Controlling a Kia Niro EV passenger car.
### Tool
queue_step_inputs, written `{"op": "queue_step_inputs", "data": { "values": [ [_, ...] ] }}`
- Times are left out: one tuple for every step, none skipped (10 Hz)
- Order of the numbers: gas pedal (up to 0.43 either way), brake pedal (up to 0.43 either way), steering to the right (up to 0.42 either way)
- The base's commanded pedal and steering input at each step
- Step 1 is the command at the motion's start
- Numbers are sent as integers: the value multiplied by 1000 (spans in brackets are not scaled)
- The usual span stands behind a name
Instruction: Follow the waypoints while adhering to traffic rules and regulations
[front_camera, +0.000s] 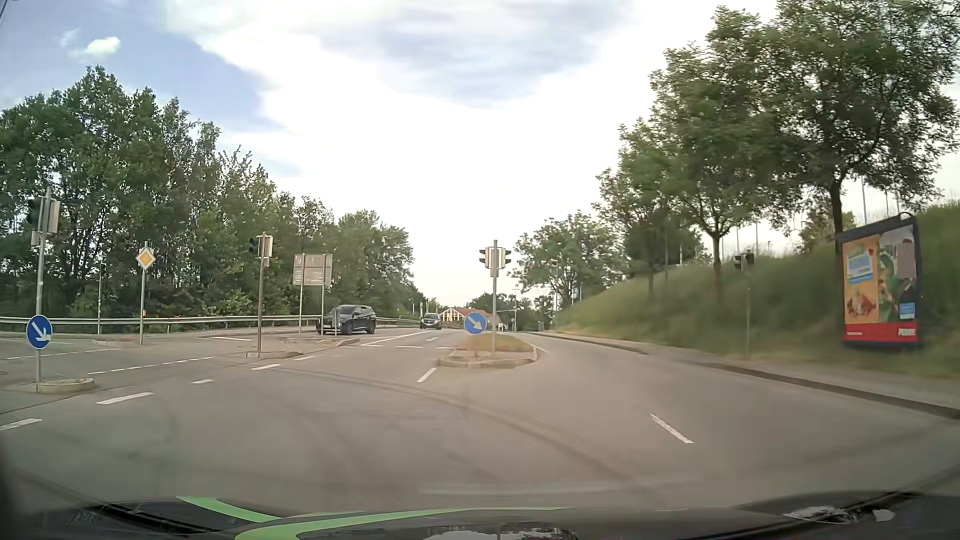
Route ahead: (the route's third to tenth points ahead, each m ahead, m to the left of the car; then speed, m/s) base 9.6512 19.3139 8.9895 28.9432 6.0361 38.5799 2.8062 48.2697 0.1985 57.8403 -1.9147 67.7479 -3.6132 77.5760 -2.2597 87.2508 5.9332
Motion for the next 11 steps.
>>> {"op": "queue_step_inputs", "data": {
  "values": [
    [87,0,-160],
    [79,0,-185],
    [67,0,-206],
    [39,0,-230],
    [47,0,-251],
    [47,0,-276],
    [47,0,-300],
    [59,0,-317],
    [59,0,-328],
    [67,0,-338],
    [87,0,-345]
  ]
}}
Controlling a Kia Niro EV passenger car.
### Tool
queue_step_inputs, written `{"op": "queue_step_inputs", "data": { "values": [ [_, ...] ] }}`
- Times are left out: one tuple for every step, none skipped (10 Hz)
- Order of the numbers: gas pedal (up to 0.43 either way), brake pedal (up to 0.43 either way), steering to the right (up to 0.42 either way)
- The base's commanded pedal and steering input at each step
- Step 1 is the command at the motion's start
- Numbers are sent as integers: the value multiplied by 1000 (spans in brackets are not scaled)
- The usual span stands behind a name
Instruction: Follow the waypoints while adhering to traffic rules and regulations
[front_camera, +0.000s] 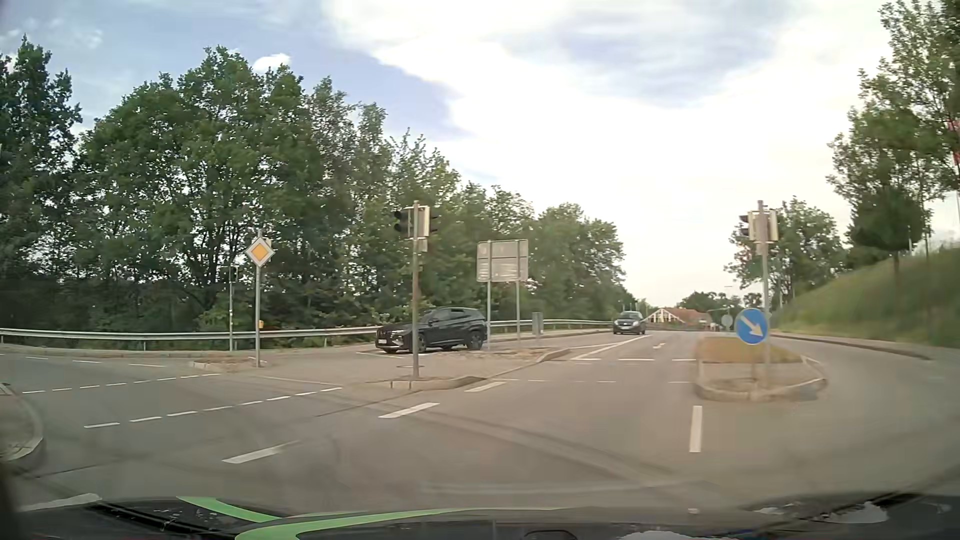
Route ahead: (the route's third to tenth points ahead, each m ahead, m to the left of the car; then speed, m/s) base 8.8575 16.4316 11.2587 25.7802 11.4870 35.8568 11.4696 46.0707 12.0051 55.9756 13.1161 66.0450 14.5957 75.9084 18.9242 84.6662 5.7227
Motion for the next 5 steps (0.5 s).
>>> {"op": "queue_step_inputs", "data": {
  "values": [
    [87,0,-350],
    [98,0,-358],
    [110,0,-362],
    [110,0,-363],
    [138,0,-364]
  ]
}}
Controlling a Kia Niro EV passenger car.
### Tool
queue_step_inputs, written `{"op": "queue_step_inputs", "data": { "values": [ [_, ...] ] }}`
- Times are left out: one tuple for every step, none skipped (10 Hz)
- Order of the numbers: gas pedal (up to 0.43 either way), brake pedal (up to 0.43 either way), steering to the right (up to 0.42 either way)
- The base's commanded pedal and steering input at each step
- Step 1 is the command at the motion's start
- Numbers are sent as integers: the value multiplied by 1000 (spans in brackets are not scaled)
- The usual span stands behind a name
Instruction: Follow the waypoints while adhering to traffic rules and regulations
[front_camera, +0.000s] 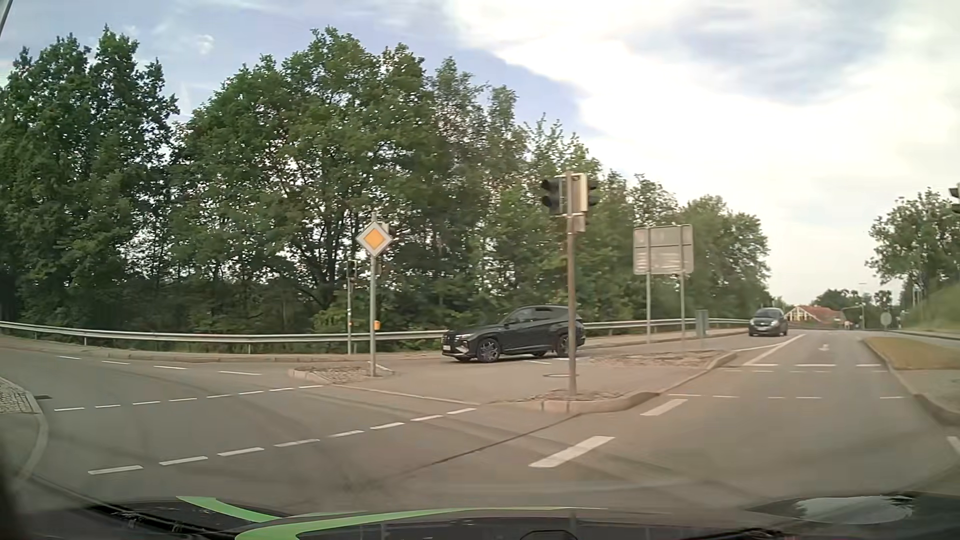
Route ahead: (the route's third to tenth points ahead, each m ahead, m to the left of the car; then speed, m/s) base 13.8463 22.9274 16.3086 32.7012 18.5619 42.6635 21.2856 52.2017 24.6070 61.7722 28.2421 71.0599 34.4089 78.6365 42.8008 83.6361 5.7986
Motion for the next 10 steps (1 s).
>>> {"op": "queue_step_inputs", "data": {
  "values": [
    [138,0,-370],
    [150,0,-373],
    [157,0,-374],
    [157,0,-374],
    [157,0,-374],
    [157,0,-374],
    [157,0,-372],
    [157,0,-366],
    [157,0,-354],
    [157,0,-341]
  ]
}}
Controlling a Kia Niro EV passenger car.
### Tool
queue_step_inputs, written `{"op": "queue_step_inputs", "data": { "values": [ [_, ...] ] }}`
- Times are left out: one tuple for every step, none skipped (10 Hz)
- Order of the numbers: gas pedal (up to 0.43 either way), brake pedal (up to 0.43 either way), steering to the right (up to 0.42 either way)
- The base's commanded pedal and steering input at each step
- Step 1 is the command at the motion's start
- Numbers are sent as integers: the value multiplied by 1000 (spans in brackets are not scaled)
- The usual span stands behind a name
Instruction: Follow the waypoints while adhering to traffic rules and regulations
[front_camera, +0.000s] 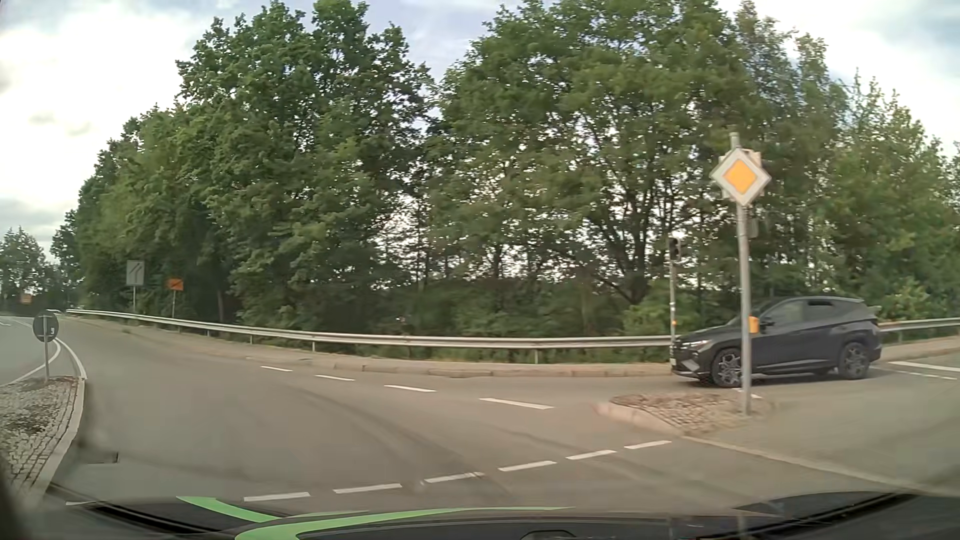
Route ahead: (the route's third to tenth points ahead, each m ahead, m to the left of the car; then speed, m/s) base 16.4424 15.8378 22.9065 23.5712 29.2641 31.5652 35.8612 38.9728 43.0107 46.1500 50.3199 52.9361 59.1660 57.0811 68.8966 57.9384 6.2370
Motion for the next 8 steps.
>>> {"op": "queue_step_inputs", "data": {
  "values": [
    [157,0,-329],
    [177,0,-321],
    [189,0,-317],
    [220,0,-315],
    [228,0,-312],
    [228,0,-306],
    [228,0,-298],
    [228,0,-281]
  ]
}}
